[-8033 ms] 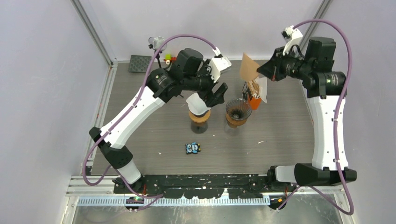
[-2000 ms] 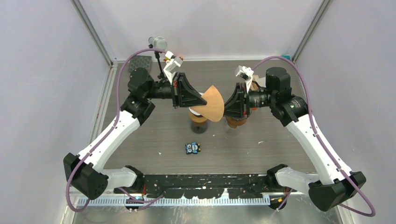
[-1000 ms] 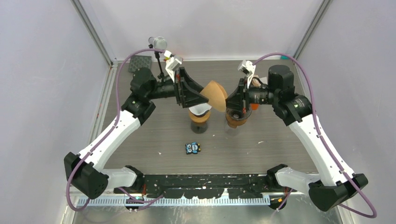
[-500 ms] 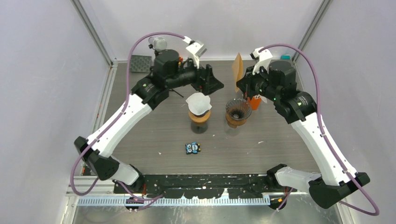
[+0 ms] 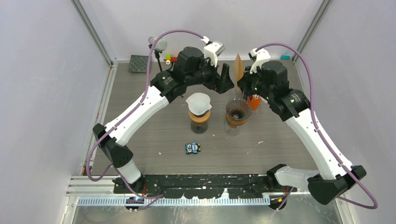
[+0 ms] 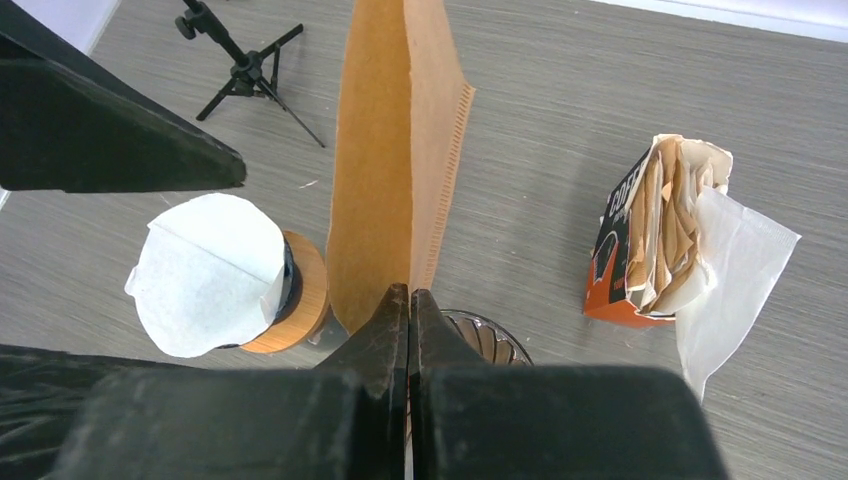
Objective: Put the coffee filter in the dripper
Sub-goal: Place the coffee filter in the coffee dripper.
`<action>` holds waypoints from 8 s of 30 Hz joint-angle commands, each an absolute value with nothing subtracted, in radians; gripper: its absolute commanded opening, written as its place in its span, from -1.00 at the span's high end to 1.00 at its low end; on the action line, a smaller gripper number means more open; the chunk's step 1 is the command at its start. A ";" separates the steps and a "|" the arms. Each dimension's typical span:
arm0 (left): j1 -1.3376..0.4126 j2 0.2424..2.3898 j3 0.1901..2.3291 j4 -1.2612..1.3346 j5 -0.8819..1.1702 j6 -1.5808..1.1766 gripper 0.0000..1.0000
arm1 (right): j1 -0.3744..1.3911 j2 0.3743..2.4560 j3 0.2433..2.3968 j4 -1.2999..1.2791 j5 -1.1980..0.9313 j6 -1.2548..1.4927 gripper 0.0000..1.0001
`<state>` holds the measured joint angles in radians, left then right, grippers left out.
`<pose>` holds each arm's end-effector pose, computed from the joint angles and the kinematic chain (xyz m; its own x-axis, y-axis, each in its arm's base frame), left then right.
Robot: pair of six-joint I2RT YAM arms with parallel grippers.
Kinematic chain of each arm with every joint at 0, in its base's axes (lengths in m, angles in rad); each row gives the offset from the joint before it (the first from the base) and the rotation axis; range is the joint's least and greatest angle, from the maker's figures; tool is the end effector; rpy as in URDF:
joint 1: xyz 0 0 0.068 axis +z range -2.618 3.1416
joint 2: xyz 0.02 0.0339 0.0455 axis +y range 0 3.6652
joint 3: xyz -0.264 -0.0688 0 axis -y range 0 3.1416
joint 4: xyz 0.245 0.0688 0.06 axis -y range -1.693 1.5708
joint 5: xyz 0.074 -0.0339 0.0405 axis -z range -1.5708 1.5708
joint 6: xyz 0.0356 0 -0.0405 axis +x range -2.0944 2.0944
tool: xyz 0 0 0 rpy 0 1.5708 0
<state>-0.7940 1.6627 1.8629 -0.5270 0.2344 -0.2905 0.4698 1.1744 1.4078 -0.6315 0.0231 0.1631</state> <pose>0.2572 -0.2734 0.4490 -0.4585 0.0690 -0.8860 0.7479 0.5685 -0.3427 0.2176 0.1095 0.4296 -0.4115 -0.0269 -0.9110 -0.3717 0.9176 0.1408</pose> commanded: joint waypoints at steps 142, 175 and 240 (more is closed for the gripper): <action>-0.847 1.785 1.988 -0.574 0.054 -0.212 1.00 | 0.478 1.249 1.446 -0.612 0.108 0.131 0.78; -0.848 1.768 1.969 -0.565 -0.032 -0.101 0.75 | 0.476 1.210 1.424 -0.616 0.106 0.113 0.81; -0.843 1.657 1.926 -0.645 0.244 0.045 1.00 | 0.450 1.039 1.413 -0.636 -0.080 -0.088 -0.08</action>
